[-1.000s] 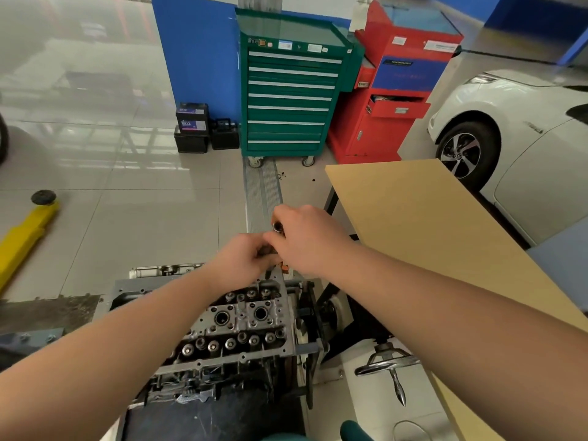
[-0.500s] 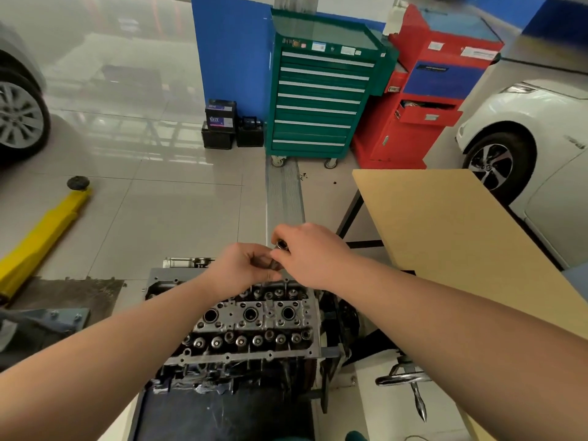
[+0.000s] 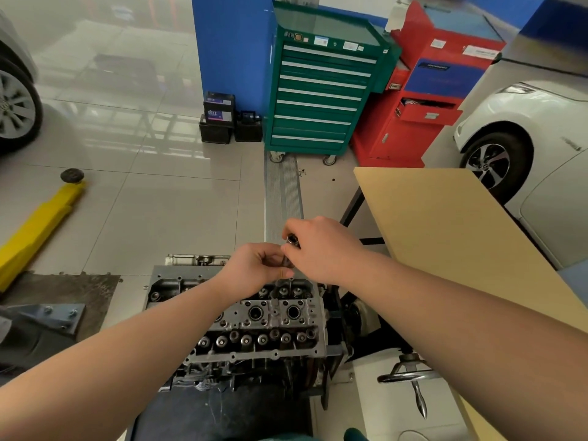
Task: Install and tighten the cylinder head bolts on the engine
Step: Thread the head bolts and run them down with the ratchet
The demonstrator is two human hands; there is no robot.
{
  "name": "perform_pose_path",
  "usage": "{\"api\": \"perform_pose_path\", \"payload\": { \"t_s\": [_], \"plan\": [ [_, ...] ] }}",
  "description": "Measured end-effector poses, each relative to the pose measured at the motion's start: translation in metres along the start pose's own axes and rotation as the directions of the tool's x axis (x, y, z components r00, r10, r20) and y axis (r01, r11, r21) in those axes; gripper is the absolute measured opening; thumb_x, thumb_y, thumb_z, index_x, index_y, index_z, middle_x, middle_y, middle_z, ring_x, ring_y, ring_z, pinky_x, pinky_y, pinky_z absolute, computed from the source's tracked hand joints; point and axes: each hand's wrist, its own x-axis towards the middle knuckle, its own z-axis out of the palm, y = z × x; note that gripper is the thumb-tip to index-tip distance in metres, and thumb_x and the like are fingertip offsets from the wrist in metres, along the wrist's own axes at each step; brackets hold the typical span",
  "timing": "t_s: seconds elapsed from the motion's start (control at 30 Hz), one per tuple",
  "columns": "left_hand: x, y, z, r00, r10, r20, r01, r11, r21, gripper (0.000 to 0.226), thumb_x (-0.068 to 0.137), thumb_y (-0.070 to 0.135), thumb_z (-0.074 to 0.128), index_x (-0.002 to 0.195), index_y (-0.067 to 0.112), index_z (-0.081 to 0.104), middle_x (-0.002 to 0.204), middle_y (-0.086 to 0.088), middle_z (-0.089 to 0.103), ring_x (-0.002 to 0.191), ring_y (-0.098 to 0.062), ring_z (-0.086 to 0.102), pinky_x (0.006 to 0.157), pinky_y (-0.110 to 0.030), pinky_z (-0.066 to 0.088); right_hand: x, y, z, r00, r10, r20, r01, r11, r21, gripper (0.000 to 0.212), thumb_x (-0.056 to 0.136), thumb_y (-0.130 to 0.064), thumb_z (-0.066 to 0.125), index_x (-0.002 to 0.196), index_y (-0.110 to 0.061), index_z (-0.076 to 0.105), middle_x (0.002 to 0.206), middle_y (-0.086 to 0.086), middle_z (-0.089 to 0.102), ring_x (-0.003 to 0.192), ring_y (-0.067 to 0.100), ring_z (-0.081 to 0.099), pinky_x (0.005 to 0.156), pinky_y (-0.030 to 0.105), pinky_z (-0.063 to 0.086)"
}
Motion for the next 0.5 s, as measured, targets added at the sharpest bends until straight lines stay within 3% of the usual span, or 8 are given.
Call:
{"api": "perform_pose_path", "payload": {
  "t_s": [0.3, 0.4, 0.5],
  "plan": [
    [0.003, -0.002, -0.001, 0.999, 0.036, 0.024, -0.036, 0.999, 0.025, 0.022, 0.086, 0.01, 0.085, 0.105, 0.017, 0.08, 0.1, -0.006, 0.081, 0.099, -0.026, 0.076, 0.098, -0.042, 0.059, -0.002, -0.002, -0.001, 0.999, 0.038, 0.008, -0.038, 0.999, -0.011, 0.026, 0.101, -0.045, 0.054, 0.115, -0.025, 0.062, 0.087, -0.004, 0.056, 0.077, 0.02, 0.056, 0.055, 0.03, 0.037],
    [0.001, -0.003, 0.0, 0.996, 0.073, 0.058, -0.077, 0.995, 0.057, 0.024, 0.093, 0.006, 0.077, 0.102, 0.027, 0.077, 0.092, -0.003, 0.079, 0.09, -0.019, 0.074, 0.092, -0.036, 0.06, -0.006, -0.002, -0.003, 0.998, 0.015, 0.06, -0.013, 0.999, -0.04, 0.029, 0.099, -0.041, 0.055, 0.122, -0.025, 0.058, 0.104, 0.002, 0.066, 0.09, 0.024, 0.062, 0.067, 0.036, 0.051],
    [-0.001, -0.004, -0.003, 0.987, 0.086, 0.135, -0.102, 0.988, 0.117, 0.035, 0.098, 0.007, 0.072, 0.095, 0.042, 0.074, 0.084, 0.006, 0.075, 0.083, -0.005, 0.068, 0.087, -0.03, 0.057, -0.017, -0.003, -0.006, 0.995, -0.055, 0.082, 0.051, 0.998, 0.049, 0.033, 0.1, -0.025, 0.056, 0.133, -0.026, 0.054, 0.127, -0.003, 0.061, 0.108, 0.021, 0.06, 0.083, 0.041, 0.052]
  ]
}}
